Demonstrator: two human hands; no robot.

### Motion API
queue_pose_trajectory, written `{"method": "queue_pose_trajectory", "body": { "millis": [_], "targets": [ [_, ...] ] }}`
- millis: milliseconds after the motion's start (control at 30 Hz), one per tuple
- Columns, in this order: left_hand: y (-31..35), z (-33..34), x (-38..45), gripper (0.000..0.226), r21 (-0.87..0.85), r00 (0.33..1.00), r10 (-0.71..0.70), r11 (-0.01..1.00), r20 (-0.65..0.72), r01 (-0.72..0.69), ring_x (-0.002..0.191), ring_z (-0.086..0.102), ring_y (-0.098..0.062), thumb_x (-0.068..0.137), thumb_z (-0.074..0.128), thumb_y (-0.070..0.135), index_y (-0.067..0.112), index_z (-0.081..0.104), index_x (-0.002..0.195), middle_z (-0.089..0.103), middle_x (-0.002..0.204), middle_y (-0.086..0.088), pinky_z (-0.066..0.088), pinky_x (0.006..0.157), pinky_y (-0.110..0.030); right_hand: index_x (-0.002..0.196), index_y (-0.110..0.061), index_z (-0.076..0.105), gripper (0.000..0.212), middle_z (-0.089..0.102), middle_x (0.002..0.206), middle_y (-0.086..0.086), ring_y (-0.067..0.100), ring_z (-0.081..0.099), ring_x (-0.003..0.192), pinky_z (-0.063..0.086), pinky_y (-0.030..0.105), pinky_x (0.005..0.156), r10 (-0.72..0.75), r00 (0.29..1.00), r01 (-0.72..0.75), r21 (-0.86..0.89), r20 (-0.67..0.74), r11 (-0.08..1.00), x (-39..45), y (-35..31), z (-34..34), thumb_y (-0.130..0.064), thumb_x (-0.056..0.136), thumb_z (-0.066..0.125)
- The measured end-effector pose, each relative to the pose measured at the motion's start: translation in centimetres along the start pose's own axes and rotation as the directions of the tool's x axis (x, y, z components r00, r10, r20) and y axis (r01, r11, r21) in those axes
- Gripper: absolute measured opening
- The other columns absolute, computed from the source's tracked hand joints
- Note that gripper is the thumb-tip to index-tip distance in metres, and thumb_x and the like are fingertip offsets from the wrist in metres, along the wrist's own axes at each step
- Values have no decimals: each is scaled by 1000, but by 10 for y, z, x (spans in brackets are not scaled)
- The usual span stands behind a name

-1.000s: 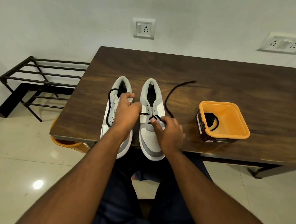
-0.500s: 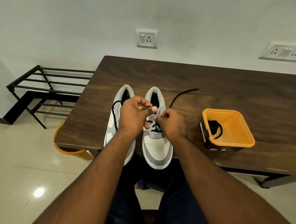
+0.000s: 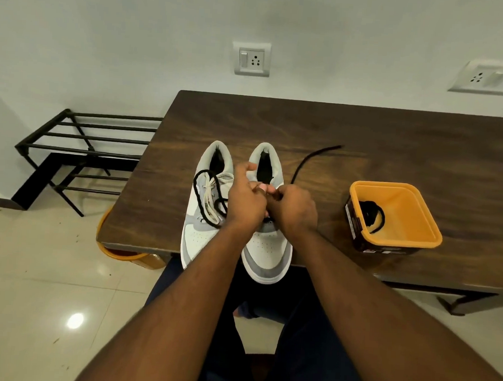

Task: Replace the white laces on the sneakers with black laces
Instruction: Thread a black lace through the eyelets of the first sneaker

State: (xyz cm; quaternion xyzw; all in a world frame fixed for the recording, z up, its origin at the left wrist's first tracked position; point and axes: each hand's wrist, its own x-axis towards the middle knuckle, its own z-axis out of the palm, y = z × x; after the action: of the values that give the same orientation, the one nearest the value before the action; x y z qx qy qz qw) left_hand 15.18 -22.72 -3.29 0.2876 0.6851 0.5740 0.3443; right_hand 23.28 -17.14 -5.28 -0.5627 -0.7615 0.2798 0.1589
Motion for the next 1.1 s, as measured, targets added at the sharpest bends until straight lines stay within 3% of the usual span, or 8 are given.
{"method": "queue_pose_trajectory", "body": {
  "millis": [100, 200, 333, 467, 633, 800, 1000, 1100],
  "targets": [
    [-7, 6, 7, 19, 135, 999, 49, 990, -15, -47, 74, 67, -16, 95, 53, 3, 18, 65, 98, 73, 85, -3, 51, 56, -22, 76, -14, 64, 30, 64, 75, 6, 26, 59, 72, 39, 29, 62, 2, 999, 3, 93, -52, 996, -6, 5, 5, -37, 91, 54],
    [-10, 9, 10, 13, 303, 985, 173, 940, -21, -159, 74, 68, -9, 92, 60, 9, 15, 71, 92, 71, 80, 3, 57, 70, -23, 63, -10, 58, 30, 55, 58, 1, 17, 52, 58, 38, 29, 56, 52, 996, -32, 275, -66, 961, -7, 15, 6, -24, 90, 57],
    [-15, 3, 10, 13, 440, 980, 198, 877, 30, -191, 68, 63, -4, 95, 54, 15, 15, 67, 92, 67, 78, 4, 52, 64, -20, 69, -8, 68, 20, 63, 62, 7, 12, 51, 56, 44, 33, 55, 101, 994, -72, 468, -36, 881, -5, 25, 11, -13, 88, 63],
    [-20, 1, 6, 15, 581, 975, 208, 785, 77, -213, 76, 63, -22, 99, 47, 24, 16, 60, 99, 66, 86, -4, 55, 71, -42, 80, -13, 73, 13, 68, 71, 0, 11, 58, 64, 47, 27, 60, 139, 990, -115, 536, -5, 836, 0, 29, 17, -13, 89, 65],
    [-21, 5, 1, 20, 677, 968, 220, 695, 122, -243, 82, 60, -27, 101, 41, 25, 12, 56, 100, 63, 91, -7, 49, 72, -43, 81, -15, 74, 13, 69, 73, 0, 10, 56, 63, 46, 28, 62, 133, 991, -119, 580, 18, 806, 2, 32, 18, -14, 89, 65],
    [-26, 11, 0, 22, 720, 972, 193, 655, 135, -230, 86, 60, -27, 102, 39, 24, 12, 57, 104, 61, 96, -6, 43, 71, -38, 67, -22, 72, 22, 69, 68, 1, 10, 56, 61, 49, 31, 63, 119, 993, -101, 621, 12, 778, -1, 33, 17, -14, 88, 68],
    [-34, 11, -2, 18, 527, 977, 212, 830, 8, -184, 77, 64, -17, 98, 53, 20, 17, 70, 96, 67, 83, 4, 54, 73, -38, 94, -9, 76, 15, 75, 90, 5, 18, 70, 87, 58, 33, 81, 100, 987, -158, 717, 123, 679, -2, 42, 12, -10, 93, 61],
    [-33, 9, -2, 17, 530, 964, 264, 811, 43, -246, 79, 61, -16, 96, 58, 22, 16, 75, 96, 61, 87, 3, 53, 73, -37, 95, -2, 74, 11, 74, 89, 10, 12, 67, 79, 56, 25, 75, 12, 995, -79, 685, 102, 725, 0, 42, 8, -3, 89, 65]
  ]
}}
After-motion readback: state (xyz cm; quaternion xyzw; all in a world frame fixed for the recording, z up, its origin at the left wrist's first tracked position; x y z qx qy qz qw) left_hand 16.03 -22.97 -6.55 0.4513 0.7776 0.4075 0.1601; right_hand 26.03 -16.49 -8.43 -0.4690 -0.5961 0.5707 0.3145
